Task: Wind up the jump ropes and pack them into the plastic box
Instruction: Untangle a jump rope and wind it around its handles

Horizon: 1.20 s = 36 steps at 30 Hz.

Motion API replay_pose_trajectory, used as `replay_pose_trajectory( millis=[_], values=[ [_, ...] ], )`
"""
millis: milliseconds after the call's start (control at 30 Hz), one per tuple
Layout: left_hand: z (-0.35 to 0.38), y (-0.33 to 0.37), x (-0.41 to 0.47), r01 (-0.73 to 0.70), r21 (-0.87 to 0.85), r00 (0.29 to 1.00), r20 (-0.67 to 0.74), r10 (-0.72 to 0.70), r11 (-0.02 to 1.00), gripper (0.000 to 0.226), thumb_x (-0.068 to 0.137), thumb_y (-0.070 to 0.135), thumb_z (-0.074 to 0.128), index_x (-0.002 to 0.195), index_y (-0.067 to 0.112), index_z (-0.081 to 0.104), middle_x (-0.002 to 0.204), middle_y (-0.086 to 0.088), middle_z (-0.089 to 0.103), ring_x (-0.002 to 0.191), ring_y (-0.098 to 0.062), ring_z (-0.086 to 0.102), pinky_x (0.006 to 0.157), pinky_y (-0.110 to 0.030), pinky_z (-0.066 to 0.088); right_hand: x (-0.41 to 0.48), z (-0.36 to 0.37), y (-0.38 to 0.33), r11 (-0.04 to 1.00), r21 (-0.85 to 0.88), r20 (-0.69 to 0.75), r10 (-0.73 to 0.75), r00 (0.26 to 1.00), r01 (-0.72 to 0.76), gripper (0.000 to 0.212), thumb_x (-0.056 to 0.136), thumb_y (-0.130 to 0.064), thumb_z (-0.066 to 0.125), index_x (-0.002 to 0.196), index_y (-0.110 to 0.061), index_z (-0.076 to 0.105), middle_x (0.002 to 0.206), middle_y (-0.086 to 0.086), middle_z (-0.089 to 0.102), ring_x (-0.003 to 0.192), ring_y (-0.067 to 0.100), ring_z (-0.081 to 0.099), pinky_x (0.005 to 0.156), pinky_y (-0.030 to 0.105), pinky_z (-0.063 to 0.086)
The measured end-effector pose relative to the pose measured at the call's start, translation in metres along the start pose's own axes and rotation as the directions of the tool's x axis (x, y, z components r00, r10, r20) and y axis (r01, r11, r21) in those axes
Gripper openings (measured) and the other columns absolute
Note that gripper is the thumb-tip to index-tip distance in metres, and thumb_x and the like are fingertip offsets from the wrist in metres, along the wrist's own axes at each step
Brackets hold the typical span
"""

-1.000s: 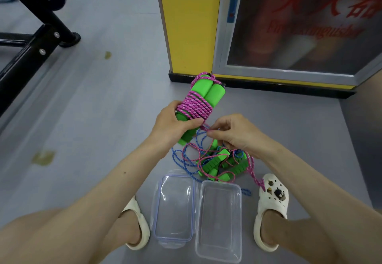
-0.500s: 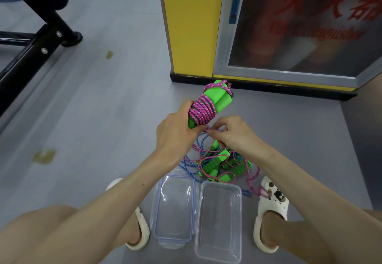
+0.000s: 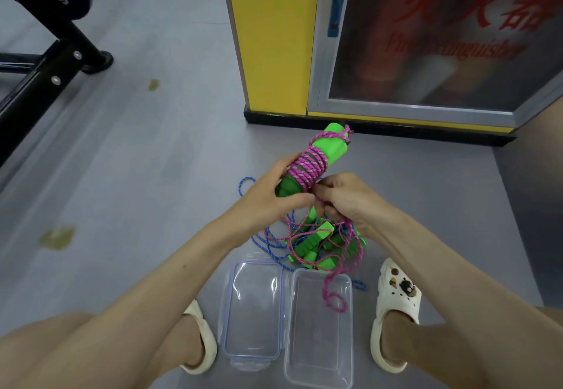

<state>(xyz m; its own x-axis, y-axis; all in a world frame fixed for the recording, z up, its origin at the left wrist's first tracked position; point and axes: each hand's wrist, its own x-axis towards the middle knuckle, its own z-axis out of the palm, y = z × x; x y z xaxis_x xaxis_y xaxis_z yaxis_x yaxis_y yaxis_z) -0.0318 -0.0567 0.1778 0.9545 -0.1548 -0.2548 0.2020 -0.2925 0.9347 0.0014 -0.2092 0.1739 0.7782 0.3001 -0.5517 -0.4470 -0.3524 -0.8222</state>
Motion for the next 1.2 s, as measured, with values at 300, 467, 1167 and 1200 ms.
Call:
replay_pose_trajectory(
  millis=[300,467,1167,1200],
  values=[
    [0.007,-0.013,0.001,-0.086,0.443,0.996,0.016,0.087,0.893,0.075,0.084,0.008,0.066,0.140,0.028,0.021,0.106,-0.008,0.054,0.076,-0.015,0.051,0.066,-0.028,0.042,-0.003,-0.004,0.004,0.999,-0.012,0.090,0.036,0.995,-0.035,0.022,0.095,-0.005,0.049,0.074,-0.006,0.057,0.045,0.003,0.056,0.029,0.004,0.033,0.031,0.015,0.026],
    [-0.003,-0.028,0.002,-0.051,0.927,0.919,-0.102,0.382,0.370,0.082,0.070,0.004,0.074,0.143,0.007,0.038,0.108,-0.016,0.056,0.085,-0.033,0.053,0.063,-0.041,0.044,-0.003,-0.013,-0.004,0.980,-0.169,0.106,0.127,0.986,-0.108,0.017,0.093,-0.009,0.056,0.079,-0.002,0.064,0.044,0.002,0.056,0.030,0.004,0.037,0.030,0.015,0.025],
    [0.001,-0.014,0.004,-0.021,0.444,0.971,-0.205,0.125,0.896,0.060,0.087,0.037,0.064,0.137,0.022,0.035,0.123,-0.002,0.039,0.115,-0.017,0.043,0.095,-0.029,0.039,-0.004,-0.017,-0.003,0.989,0.148,-0.084,0.013,0.996,-0.001,0.030,0.081,-0.037,0.069,0.069,-0.013,0.056,0.036,-0.009,0.032,0.036,0.009,0.019,0.038,0.021,0.016],
    [-0.004,-0.010,0.005,0.016,0.316,0.977,-0.205,0.052,0.949,0.062,0.080,0.031,0.074,0.130,0.021,0.038,0.120,0.000,0.041,0.110,-0.015,0.048,0.087,-0.024,0.046,-0.004,-0.017,-0.002,0.992,0.128,-0.072,0.005,0.997,0.004,0.029,0.082,-0.035,0.069,0.071,-0.011,0.058,0.035,-0.009,0.033,0.035,0.008,0.019,0.037,0.020,0.016]
  ],
)
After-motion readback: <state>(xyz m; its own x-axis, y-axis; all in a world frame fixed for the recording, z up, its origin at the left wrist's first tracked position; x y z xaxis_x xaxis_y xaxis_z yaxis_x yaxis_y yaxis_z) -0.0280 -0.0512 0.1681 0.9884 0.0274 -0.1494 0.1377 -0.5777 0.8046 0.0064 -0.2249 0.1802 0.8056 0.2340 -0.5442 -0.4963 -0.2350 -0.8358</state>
